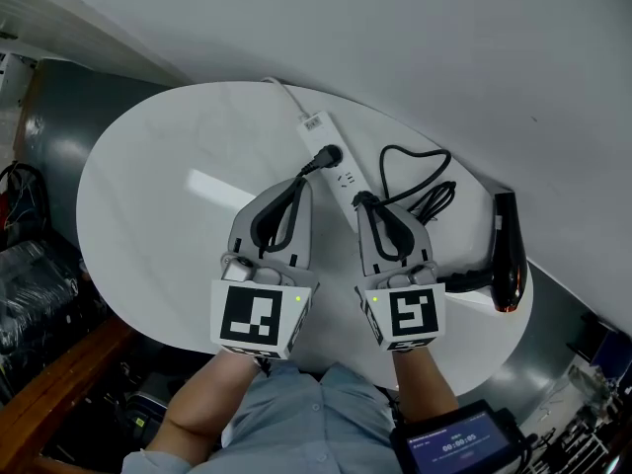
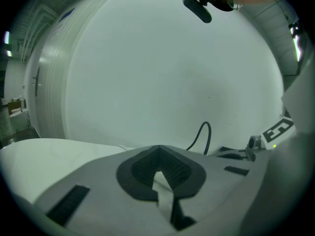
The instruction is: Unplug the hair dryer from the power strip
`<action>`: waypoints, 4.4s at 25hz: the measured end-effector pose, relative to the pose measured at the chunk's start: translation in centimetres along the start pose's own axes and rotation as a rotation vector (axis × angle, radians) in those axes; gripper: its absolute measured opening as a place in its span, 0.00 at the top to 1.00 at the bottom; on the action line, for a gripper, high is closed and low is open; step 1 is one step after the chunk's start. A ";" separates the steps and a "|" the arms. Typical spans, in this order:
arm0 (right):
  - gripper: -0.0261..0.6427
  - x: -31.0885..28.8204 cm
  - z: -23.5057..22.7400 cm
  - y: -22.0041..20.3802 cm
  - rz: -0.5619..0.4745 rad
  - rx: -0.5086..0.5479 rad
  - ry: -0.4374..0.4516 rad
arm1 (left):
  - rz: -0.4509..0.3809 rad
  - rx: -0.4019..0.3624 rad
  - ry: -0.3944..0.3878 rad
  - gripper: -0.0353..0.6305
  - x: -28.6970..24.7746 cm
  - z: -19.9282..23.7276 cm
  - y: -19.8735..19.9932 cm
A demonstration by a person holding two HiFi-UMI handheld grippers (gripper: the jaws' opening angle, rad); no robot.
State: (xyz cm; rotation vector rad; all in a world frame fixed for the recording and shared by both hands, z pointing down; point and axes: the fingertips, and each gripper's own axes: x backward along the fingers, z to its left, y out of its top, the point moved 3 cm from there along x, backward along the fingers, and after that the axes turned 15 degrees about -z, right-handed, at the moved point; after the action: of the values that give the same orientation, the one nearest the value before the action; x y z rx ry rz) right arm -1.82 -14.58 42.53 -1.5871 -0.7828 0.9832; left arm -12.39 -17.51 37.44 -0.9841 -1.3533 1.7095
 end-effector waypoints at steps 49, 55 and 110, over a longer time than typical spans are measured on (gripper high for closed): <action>0.83 -0.3 0.0 -1.7 0.077 0.093 0.072 | 0.214 0.204 -0.224 0.95 -3.8 -1.9 -9.1; 0.88 -0.5 -0.1 -1.8 0.100 0.105 0.062 | 0.218 0.207 -0.224 0.95 -3.7 -2.0 -9.2; 0.96 18.5 6.1 22.4 -0.521 0.194 0.052 | -0.521 -0.285 -0.026 0.95 17.1 -12.8 19.7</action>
State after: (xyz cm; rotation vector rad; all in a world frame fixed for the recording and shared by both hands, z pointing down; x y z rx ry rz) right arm 0.94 -0.74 16.40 -1.1515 -0.9694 0.6135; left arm -10.10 -0.46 14.05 -0.6742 -1.7215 1.1641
